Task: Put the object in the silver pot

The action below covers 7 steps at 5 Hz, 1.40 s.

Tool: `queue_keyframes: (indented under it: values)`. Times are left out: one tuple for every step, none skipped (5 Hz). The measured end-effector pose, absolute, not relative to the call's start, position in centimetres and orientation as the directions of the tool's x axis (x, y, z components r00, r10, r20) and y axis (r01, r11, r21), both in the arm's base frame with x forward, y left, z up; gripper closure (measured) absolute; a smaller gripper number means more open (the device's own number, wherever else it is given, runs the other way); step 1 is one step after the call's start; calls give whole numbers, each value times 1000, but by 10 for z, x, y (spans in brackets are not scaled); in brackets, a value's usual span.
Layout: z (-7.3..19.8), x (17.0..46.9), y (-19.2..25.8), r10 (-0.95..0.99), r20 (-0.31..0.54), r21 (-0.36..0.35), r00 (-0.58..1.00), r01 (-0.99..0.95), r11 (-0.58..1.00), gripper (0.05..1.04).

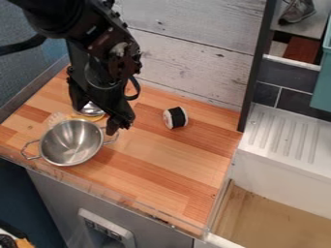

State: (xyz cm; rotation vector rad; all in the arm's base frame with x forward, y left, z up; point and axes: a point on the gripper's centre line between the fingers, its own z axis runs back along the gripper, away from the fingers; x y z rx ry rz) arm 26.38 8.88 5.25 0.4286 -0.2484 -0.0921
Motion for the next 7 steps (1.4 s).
queue_keyframes:
  values:
    - [46,262,89,-134,194,418,972,41,907,82]
    - [40,267,78,-158,167,430,973,72,900,82]
    - [36,284,63,-201,125,450,972,125,884,82]
    - [32,309,49,-265,137,352,954,203,914,82]
    - [22,339,40,-311,123,260,942,272,926,82]
    - [15,358,46,-306,134,183,943,280,942,83]
    - [-3,366,46,-323,112,144,940,306,941,82]
